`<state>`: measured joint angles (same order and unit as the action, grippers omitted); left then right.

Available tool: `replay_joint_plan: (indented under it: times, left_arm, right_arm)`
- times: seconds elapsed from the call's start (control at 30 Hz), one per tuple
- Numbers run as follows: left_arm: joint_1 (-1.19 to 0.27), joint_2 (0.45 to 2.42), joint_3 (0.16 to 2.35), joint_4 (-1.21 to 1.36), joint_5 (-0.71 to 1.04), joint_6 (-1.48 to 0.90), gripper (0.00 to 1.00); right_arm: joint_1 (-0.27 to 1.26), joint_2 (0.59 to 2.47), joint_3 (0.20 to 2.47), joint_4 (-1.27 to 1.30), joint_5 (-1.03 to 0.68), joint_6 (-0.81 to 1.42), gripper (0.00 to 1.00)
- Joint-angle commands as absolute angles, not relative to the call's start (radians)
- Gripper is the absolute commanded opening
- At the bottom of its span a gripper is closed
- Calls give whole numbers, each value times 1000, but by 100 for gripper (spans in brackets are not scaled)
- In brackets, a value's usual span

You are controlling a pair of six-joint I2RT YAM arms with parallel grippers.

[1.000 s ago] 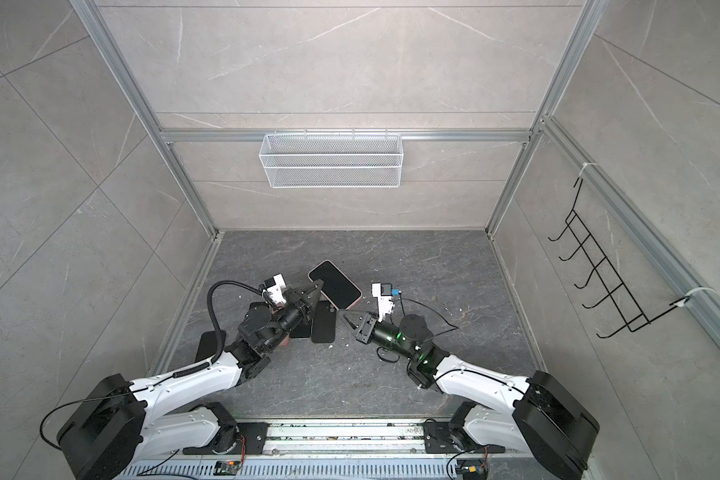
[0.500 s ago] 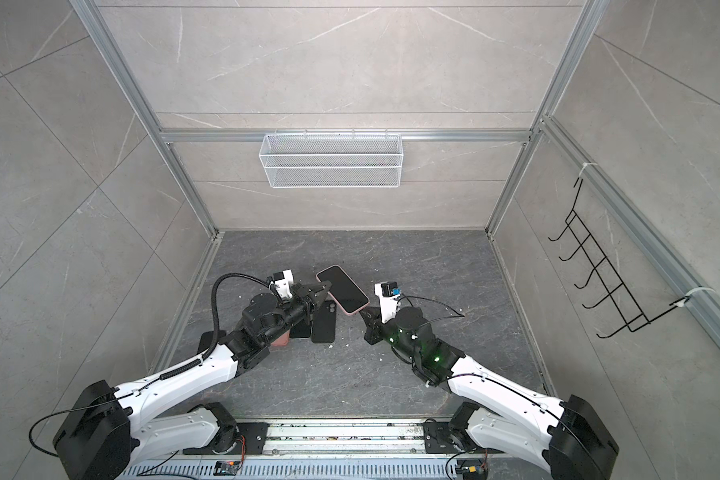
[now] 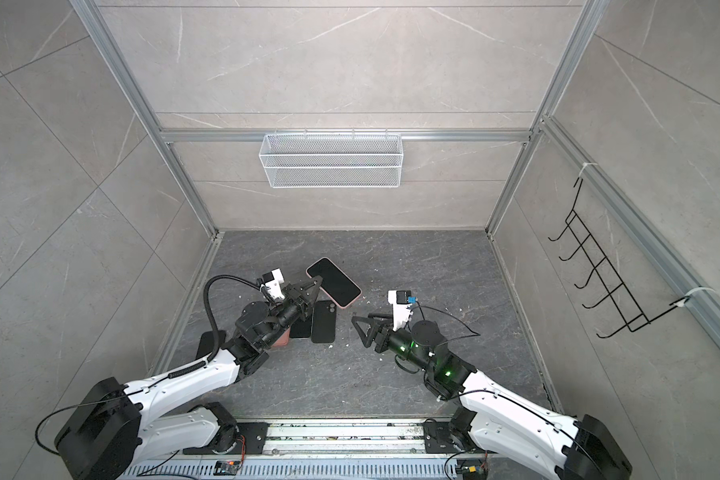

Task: Take the phone out of the phone case

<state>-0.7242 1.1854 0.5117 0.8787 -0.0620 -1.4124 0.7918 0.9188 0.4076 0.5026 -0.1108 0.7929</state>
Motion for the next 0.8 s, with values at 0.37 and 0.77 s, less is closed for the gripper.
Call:
replay_joint_plan:
  times: [0.37, 0.77]
  left_arm:
    - [-940, 1253, 481, 1274, -528, -1382, 0]
    - [-996, 1306, 492, 1269, -644, -1480, 0]
  right_arm:
    - [790, 1057, 356, 1008, -78, 977, 78]
    - [789, 1027, 329, 968, 11, 939, 76]
